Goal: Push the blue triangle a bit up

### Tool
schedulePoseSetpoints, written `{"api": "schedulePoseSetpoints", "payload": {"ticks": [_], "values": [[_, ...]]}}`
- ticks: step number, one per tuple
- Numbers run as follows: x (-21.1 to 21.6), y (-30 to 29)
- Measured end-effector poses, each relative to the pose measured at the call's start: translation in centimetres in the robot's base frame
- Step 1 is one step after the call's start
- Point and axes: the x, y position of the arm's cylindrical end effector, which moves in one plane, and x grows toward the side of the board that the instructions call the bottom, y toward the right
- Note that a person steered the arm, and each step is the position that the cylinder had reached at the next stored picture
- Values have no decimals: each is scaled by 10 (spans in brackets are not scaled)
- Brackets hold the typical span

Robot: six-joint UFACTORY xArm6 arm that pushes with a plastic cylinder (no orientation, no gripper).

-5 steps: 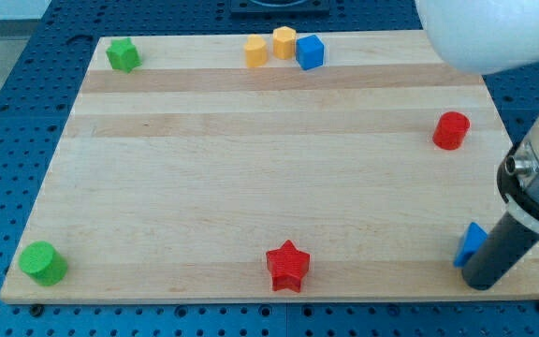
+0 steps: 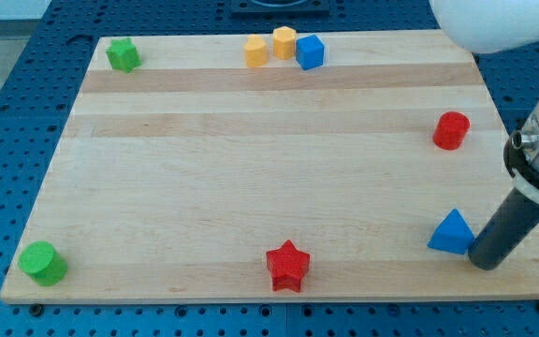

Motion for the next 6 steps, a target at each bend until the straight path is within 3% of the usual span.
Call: {"api": "schedulePoseSetpoints", "payload": {"ticks": [5, 6], "values": [[-19, -69], [-41, -71]]}}
